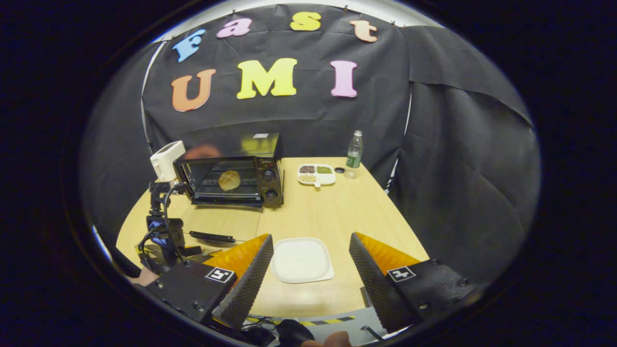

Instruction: Open the electric oven with the left hand, put the food in, and close the electric oven.

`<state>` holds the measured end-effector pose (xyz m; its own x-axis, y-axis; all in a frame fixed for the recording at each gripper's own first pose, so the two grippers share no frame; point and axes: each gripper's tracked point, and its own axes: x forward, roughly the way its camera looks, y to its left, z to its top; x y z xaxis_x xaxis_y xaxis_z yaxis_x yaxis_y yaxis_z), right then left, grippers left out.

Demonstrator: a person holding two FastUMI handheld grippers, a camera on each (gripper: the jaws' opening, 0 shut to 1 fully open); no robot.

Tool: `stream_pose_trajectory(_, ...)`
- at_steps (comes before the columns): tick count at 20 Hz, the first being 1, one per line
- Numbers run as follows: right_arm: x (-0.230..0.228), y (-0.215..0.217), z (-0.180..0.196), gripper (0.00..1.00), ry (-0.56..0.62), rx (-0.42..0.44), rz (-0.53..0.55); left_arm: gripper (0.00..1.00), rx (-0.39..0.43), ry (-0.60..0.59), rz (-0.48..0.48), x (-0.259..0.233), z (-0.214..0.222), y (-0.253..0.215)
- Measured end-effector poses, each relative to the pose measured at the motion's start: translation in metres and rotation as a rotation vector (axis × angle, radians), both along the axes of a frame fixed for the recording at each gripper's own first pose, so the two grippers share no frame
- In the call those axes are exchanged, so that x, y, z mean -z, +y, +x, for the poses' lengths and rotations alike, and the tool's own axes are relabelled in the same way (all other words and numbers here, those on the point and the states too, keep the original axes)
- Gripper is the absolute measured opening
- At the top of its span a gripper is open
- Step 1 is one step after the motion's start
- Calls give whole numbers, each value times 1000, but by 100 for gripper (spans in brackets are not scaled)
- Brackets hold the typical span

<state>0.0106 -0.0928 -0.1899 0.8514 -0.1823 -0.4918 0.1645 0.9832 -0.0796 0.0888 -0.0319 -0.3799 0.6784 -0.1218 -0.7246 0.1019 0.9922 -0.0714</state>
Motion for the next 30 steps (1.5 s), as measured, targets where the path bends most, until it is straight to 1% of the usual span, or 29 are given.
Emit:
stream_pose_trajectory(1, 1, 2, 2, 98, 1, -7, 3, 94, -7, 0, 6, 0, 2, -1)
stream_pose_trajectory(5, -1, 4, 7, 98, 4, -19, 20, 96, -7, -22, 47, -1, 16, -3)
stream_pose_trajectory(7, -2, 5, 9, 98, 3, -27, 23, 94, -5, -21, 56, 3, 13, 3)
stream_pose_trajectory(9, -4, 5, 11, 98, -3, -33, 35, 94, -9, -7, 55, 2, 12, 3)
stream_pose_trajectory(12, -12, 6, 15, 98, -21, -46, 40, 94, -17, -8, 74, -8, 15, 1)
stream_pose_trajectory(13, -14, 6, 17, 100, -30, -51, 42, 94, -14, -21, 87, -14, 16, 2)
stream_pose_trajectory(14, -17, 8, 19, 98, -40, -56, 46, 95, -13, -39, 96, -24, 18, 2)
stream_pose_trajectory(16, -21, 12, 22, 98, -57, -74, 50, 96, -17, -90, 98, -54, 28, -7)
stream_pose_trajectory(17, -21, 15, 24, 98, -63, -84, 54, 95, -18, -127, 100, -71, 35, -8)
stream_pose_trajectory(18, -20, 18, 26, 100, -64, -94, 63, 96, -19, -166, 110, -88, 44, -7)
stream_pose_trajectory(19, -19, 21, 29, 98, -66, -102, 72, 96, -17, -205, 113, -106, 53, -6)
stream_pose_trajectory(21, -19, 26, 33, 98, -68, -120, 91, 96, 1, -269, 105, -134, 70, -11)
stream_pose_trajectory(24, -34, 30, 45, 98, -104, -154, 96, 96, -12, -392, 94, -182, 97, -6)
stream_pose_trajectory(27, -46, 28, 56, 97, -138, -183, 81, 96, -37, -483, 49, -224, 99, -6)
stream_pose_trajectory(30, -62, 28, 63, 98, -169, -208, 86, 96, -57, -564, 40, -270, 82, -1)
